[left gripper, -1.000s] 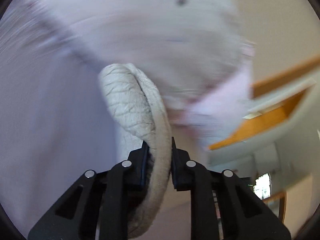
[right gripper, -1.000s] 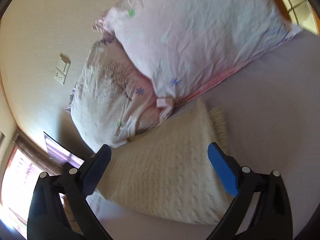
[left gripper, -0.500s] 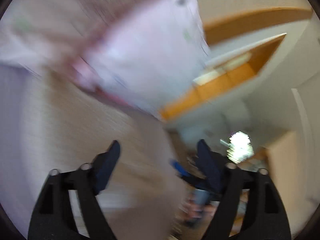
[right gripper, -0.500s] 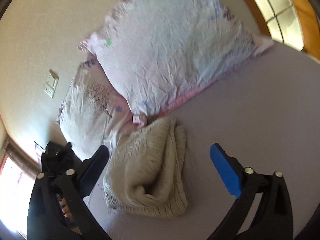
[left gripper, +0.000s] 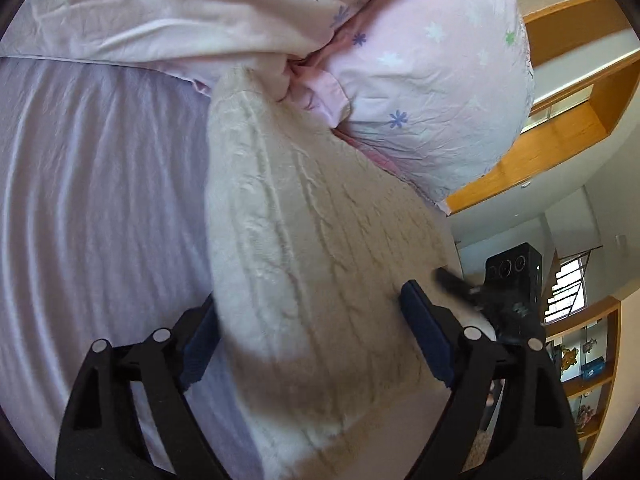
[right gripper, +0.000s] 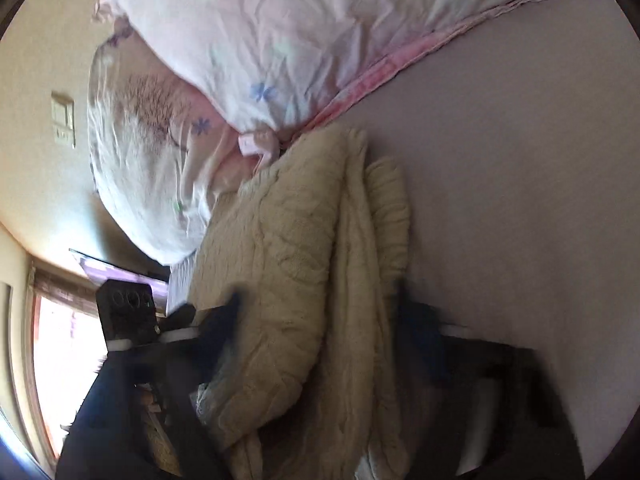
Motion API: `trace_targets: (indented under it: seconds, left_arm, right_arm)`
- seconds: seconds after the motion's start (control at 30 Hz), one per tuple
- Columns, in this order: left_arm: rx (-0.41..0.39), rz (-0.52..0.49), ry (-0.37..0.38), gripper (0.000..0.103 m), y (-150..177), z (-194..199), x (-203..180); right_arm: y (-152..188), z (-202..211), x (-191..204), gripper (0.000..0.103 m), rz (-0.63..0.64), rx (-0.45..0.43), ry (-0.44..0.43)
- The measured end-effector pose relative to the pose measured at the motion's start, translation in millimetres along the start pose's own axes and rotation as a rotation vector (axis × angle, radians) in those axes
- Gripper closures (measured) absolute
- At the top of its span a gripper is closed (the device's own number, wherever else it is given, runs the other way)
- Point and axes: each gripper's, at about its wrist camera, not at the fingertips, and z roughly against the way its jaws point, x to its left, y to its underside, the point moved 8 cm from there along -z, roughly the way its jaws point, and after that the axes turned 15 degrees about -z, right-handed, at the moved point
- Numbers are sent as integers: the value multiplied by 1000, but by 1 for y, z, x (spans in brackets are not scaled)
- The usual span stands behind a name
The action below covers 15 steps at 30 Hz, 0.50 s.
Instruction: Fold small clothes
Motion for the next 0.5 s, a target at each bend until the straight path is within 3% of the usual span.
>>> trace_targets:
  seconds: [0.07, 0.1, 0.17, 0.23, 0.3, 0.33, 0.37, 0.4, 0.43, 0.47, 0.5]
  left_arm:
    - [-12, -18, -9, 49, 0, 1, -3]
    - [-29, -30, 8, 56, 0, 10, -4]
    - [-57, -44, 38, 62, -2, 32, -7]
    - [-97, -110, -3, 62, -1, 58, -9]
    - [-143, -193, -105, 59, 1, 91, -5]
    - [-141, -217, -162, 51, 3, 101, 1]
    - [-117, -242, -270, 43, 8, 111, 13]
    - [-109, -243, -316, 39, 10, 118, 19]
    - [-116, -245, -374, 32, 15, 129, 27]
    - [-147, -249, -409, 21, 21, 148, 32]
    - [-164, -251, -426, 17, 24, 157, 33]
  right_arm:
    - [6, 3, 10, 60, 31, -22, -4]
    - [11, 6, 18, 63, 49, -35, -20]
    - [21, 6, 34, 65, 69, -20, -68]
    - [35, -2, 51, 66, 108, 13, -101]
    - [54, -25, 65, 63, 198, 49, -41]
    - [57, -33, 65, 55, 215, 61, 10]
    - [56, -38, 63, 51, 223, 47, 73]
    - [49, -32, 63, 43, 225, -36, 115]
    - [43, -22, 66, 37, 223, -108, 104]
    - [37, -9, 70, 37, 214, -186, 73]
    - [33, -1, 74, 37, 203, -218, 38]
